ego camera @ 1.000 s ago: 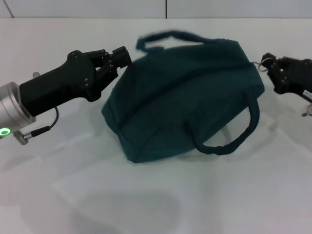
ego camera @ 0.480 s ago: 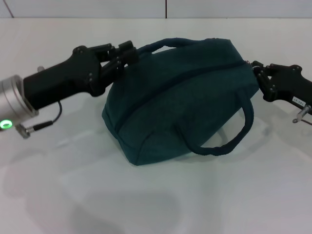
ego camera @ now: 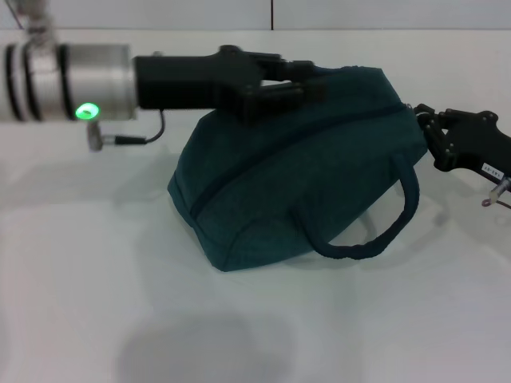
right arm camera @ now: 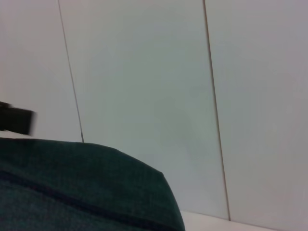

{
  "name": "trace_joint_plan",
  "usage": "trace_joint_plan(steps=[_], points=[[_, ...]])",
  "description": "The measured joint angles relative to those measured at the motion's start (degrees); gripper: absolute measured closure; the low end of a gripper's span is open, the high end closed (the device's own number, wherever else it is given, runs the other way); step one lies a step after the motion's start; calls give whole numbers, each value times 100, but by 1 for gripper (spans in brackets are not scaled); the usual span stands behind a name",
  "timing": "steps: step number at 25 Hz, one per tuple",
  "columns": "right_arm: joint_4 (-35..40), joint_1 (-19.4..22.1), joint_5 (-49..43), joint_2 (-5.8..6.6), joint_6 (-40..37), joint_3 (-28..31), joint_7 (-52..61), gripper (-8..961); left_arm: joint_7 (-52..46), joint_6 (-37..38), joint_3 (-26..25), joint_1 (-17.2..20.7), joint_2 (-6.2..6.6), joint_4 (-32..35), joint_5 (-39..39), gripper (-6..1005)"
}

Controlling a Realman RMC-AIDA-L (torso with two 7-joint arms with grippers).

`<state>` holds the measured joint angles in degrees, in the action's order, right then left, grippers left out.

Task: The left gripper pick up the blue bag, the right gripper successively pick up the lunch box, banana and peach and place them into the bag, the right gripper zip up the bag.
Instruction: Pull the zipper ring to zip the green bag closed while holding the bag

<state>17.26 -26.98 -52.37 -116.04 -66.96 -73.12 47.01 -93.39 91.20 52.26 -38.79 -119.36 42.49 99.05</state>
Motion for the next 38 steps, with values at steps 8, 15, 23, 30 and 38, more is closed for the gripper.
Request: trace_joint_plan(steps=[8,15,23,30,38], points=[[-11,47,-1,-6,-56,-2,0,939,-1337,-296,137,-680,11,507,1221,616],[-13,52,-1,-16,-113,7,0,938,-2213,-337,485,-1035,1,699,1923,532],[-4,39,-2,-15,-121,9,5,939,-2297,-614,633,-1082,-18,819,1929,545],[-13,33,-2,-15,-125,9,6,939,-2160,-831,670,-1025,-9,916,1324,630],[-11,14,-1,-15,-125,9,3,938,-2353,-1164,1207,-1209,-12,996,1596,368]])
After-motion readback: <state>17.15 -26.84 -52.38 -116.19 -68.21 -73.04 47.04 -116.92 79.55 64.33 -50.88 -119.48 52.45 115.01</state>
